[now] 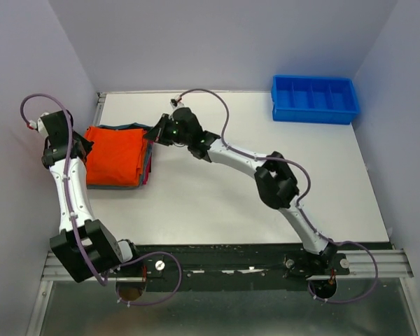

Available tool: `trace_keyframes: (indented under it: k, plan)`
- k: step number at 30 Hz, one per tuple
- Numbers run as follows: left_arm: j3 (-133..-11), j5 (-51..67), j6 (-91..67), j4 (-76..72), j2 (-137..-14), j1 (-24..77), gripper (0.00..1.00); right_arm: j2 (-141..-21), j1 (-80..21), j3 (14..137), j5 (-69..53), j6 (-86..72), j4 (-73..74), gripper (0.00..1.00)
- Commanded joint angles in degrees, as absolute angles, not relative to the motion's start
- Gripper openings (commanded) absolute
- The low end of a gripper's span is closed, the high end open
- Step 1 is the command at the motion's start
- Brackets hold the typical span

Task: Fold and stack the t-shirts
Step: Put the neatly folded tshirt into the corner of the board with both arms

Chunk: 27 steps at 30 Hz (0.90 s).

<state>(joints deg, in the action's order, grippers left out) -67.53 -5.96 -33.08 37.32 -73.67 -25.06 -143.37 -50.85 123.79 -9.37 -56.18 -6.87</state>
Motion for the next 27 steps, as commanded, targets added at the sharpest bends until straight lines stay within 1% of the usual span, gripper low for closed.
trace_keyframes:
  k: [1, 3, 5, 6, 8, 9, 10, 13, 15, 16, 18, 21, 23, 26, 27]
  plan:
    - [-69.9, 6.3, -34.7, 33.8, -72.2, -22.6, 0.0, -128.5, -49.3, 111.5, -15.0, -49.7, -11.8, 0.01]
    - [-68.3, 7.0, -35.7, 31.4, -70.9, -18.3, 0.0, -122.0, -47.2, 99.5, -18.4, -50.4, -18.9, 0.02]
    - [-65.6, 5.5, -37.3, 27.9, -69.4, -11.9, 0.02, -115.2, -44.1, 87.2, -20.3, -52.3, -26.2, 0.1]
    - [-63.7, 5.5, -38.3, 25.4, -68.6, -8.8, 0.05, -111.3, -42.2, 81.9, -20.9, -52.7, -29.5, 0.17]
    - [-59.7, 7.1, -40.7, 18.1, -67.8, -2.7, 0.14, -104.0, -38.7, 71.8, -20.7, -51.3, -30.8, 0.32]
    - [-57.9, 7.3, -41.6, 15.1, -67.7, -0.2, 0.2, -99.6, -36.9, 68.0, -20.1, -49.4, -29.8, 0.44]
    - [-56.6, 7.4, -42.1, 12.0, -67.8, 4.0, 0.28, -95.8, -35.0, 63.9, -19.1, -47.7, -28.2, 0.56]
    - [-52.9, 5.5, -41.4, 4.3, -68.1, 12.5, 0.76, -81.9, -31.1, 53.3, -12.9, -40.9, -20.1, 1.0]
    - [-50.6, 3.0, -39.8, 0.9, -68.4, 18.8, 0.95, -73.3, -29.0, 47.4, -7.1, -37.3, -13.8, 1.0]
    - [-49.4, 1.9, -38.6, 0.3, -68.5, 22.1, 0.99, -69.1, -27.9, 45.1, -5.4, -34.9, -10.8, 1.0]
    - [-45.9, -2.9, -35.3, -3.0, -67.6, 27.7, 0.99, -62.0, -27.0, 40.4, -2.2, -30.2, -4.6, 1.0]
    - [-36.3, -6.7, -30.5, -11.3, -63.6, 32.9, 0.99, -50.5, -26.9, 33.1, 4.4, -27.1, 2.3, 1.0]
    - [-30.1, -6.4, -28.3, -16.8, -60.7, 34.4, 0.99, -42.5, -26.9, 27.0, 7.5, -26.5, 2.6, 1.0]
    - [-23.1, -5.7, -25.4, -21.2, -56.9, 35.4, 0.99, -30.8, -26.9, 19.4, 11.2, -25.9, 1.8, 1.0]
    - [-21.1, -5.5, -24.5, -22.3, -55.6, 35.6, 0.99, -29.1, -26.9, 17.1, 12.5, -25.5, 1.3, 1.0]
